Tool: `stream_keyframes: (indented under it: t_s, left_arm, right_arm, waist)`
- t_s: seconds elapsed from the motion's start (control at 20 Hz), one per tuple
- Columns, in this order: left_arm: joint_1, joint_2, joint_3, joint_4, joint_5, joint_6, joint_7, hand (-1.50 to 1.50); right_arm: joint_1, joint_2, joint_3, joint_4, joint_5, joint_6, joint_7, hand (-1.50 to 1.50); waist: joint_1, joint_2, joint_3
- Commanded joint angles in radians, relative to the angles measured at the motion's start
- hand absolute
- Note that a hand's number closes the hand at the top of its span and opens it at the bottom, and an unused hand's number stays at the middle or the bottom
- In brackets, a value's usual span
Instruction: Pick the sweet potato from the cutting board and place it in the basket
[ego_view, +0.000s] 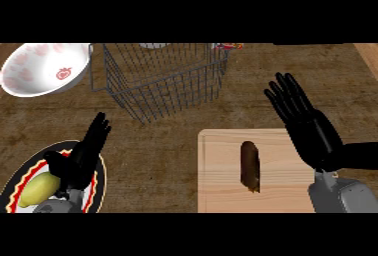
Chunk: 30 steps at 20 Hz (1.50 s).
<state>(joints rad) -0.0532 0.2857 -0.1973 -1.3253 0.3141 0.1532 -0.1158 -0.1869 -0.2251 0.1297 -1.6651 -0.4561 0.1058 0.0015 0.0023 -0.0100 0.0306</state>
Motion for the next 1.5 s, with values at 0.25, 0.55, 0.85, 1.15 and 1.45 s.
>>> stream_keyframes:
  t_s: [0.25,0.55,0.85,1.15,1.45]
  left_arm:
    - [0.054,0.027,-0.048,0.112,-0.042,0.025,0.183,0.0]
    - [0.067,0.071,-0.048,0.097,-0.038,-0.013,0.212,0.0]
    - [0.076,0.072,-0.041,0.084,-0.026,-0.002,0.252,0.0]
    - [0.075,0.077,-0.034,0.059,-0.014,0.015,0.303,0.0]
    - [0.074,0.104,-0.031,0.015,-0.018,0.015,0.327,0.0]
  right_arm:
    - [-0.291,-0.068,0.172,0.143,0.318,-0.071,0.192,1.5]
    - [-0.28,0.073,0.549,0.201,0.627,-0.116,0.259,-1.5]
    - [-0.446,0.012,0.67,0.273,0.94,-0.143,0.529,-1.5]
    - [-0.732,0.011,0.702,0.269,1.045,0.133,0.84,-1.5]
    - [-0.989,0.111,0.598,0.284,0.878,0.506,1.056,-1.5]
  waist:
    - [0.066,0.027,-0.036]
    - [0.068,0.011,-0.035]
    - [0.034,-0.008,-0.039]
    - [0.019,-0.012,-0.038]
    - [0.016,-0.011,-0.035]
